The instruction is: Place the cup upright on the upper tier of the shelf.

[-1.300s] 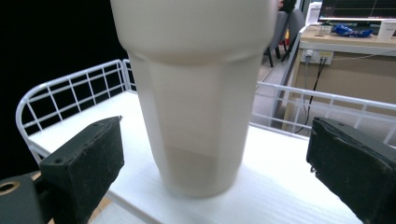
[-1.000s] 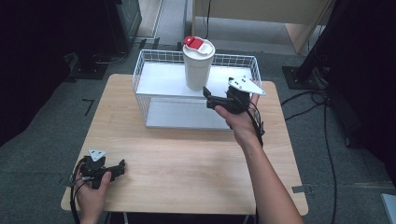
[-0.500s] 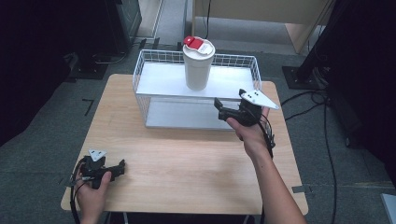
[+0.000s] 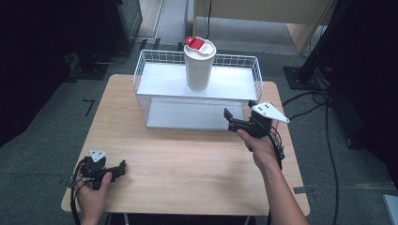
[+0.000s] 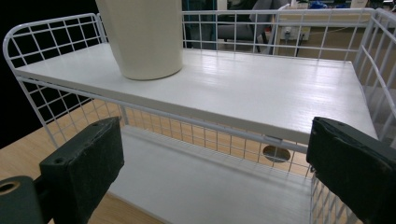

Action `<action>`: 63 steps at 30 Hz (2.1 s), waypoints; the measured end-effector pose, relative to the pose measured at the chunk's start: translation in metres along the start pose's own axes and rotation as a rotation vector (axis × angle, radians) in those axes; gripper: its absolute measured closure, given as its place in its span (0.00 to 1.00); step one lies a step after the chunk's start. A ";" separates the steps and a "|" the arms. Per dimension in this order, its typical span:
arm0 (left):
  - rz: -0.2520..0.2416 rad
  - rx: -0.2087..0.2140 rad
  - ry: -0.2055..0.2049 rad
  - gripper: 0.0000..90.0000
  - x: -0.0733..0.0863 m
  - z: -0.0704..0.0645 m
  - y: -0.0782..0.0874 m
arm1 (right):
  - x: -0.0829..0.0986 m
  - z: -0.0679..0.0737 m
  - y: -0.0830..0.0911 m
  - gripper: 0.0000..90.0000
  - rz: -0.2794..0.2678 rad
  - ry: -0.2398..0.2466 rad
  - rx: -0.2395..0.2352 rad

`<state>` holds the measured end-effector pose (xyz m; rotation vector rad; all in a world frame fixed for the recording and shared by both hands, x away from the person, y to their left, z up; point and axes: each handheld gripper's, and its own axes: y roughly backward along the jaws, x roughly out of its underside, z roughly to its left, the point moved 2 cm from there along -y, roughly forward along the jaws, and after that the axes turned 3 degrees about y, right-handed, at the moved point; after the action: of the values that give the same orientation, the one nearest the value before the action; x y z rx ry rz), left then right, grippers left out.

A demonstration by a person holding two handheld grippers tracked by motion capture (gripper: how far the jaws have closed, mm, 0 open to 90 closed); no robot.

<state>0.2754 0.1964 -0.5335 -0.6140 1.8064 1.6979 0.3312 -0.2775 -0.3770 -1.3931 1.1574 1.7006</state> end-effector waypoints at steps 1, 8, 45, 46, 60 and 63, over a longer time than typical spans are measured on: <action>0.000 0.000 0.000 0.00 0.000 0.000 0.000 | 0.000 0.000 0.000 0.05 0.000 0.000 0.000; 0.000 0.000 0.000 0.00 0.000 0.000 0.000 | 0.013 -0.005 0.010 0.05 0.002 -0.009 0.009; 0.000 -0.002 0.005 0.00 0.000 -0.001 0.000 | 0.101 -0.048 0.055 0.04 0.114 -0.075 0.123; 0.000 -0.002 0.005 0.00 0.000 -0.001 0.000 | 0.103 -0.050 0.057 0.04 0.117 -0.075 0.126; 0.000 -0.002 0.005 0.00 0.000 -0.001 0.000 | 0.131 -0.064 0.075 0.04 0.165 -0.111 0.163; 0.000 -0.002 0.006 0.00 0.000 -0.001 0.000 | 0.140 -0.068 0.081 0.04 0.177 -0.117 0.177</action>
<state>0.2750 0.1955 -0.5336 -0.6208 1.8090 1.6994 0.2546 -0.3790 -0.4973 -1.0970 1.3619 1.7284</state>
